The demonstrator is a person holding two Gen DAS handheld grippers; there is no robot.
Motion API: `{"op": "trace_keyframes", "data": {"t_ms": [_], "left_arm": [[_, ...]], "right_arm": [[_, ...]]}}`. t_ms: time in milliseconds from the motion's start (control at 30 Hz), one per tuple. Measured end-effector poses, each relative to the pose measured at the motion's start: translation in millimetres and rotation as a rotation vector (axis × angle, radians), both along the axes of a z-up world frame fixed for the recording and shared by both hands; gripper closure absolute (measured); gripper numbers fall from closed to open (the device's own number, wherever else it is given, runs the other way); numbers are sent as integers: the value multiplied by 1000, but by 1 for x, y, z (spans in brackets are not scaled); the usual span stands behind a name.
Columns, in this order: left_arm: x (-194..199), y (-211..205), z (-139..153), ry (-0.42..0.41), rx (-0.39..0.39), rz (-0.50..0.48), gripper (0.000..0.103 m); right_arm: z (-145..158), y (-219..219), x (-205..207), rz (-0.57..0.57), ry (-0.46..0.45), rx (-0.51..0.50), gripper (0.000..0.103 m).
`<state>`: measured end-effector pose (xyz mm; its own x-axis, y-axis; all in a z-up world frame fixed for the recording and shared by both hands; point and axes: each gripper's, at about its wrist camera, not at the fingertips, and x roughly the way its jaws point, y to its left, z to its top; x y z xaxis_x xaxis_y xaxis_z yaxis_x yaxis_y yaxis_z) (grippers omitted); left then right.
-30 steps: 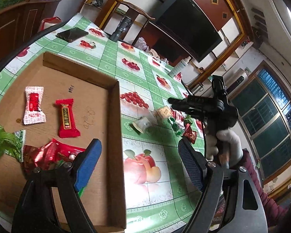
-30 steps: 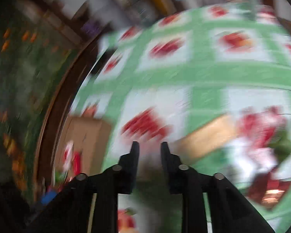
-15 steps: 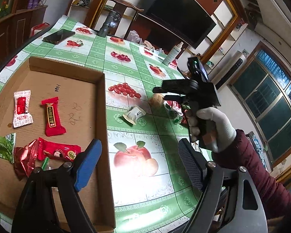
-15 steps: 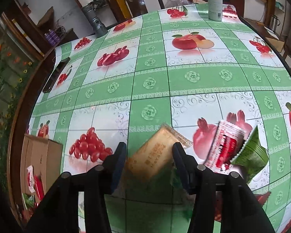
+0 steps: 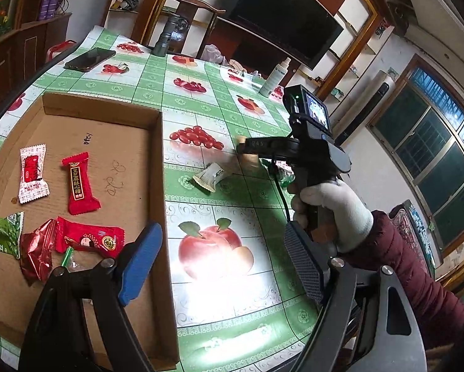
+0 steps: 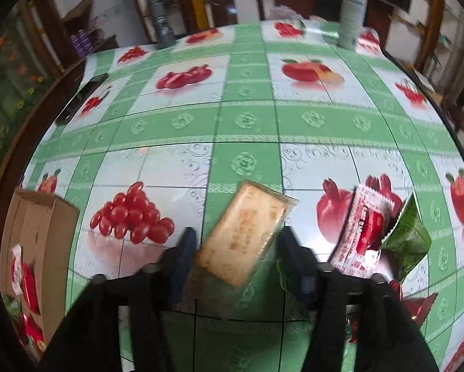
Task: Organize snacks
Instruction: 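Grasp the tan wafer packet with the right gripper while the left reaches for the small white packet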
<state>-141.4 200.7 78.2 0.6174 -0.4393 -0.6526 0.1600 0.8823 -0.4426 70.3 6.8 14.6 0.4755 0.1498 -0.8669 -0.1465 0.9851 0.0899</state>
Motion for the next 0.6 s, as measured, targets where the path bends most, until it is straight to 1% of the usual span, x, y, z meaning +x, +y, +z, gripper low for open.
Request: {"op": "trace_keyframes", "data": {"t_ms": [67,133,267,333,433,467,567,600], "left_arm": [[1,-5,1,-2,12,-10,22],[2,-13,3,-8,42,-27,22],[11,-38,4,-38,149,-87,22],[21,-52,3,-55,180,-140,22],[45,-71,-2,-38,238,-181,22],[53,-74,-5,-29,258,-179,24],[81,-83,-13,22,302,-174,39],[90,-85,-17,40,313,-173,39]], "right_arm": [[-1,-1,-8,28,-5,20,68],[-1,-2,-17,47,-8,37,68],[-1,-9,-41,76,-24,49,68],[-1,-16,-54,92,-33,76,68],[-2,-31,-68,117,-61,134,68],[-3,-36,-72,127,-78,158,68],[-5,-49,-79,135,-113,201,68],[-5,-51,-81,133,-119,208,68]]}}
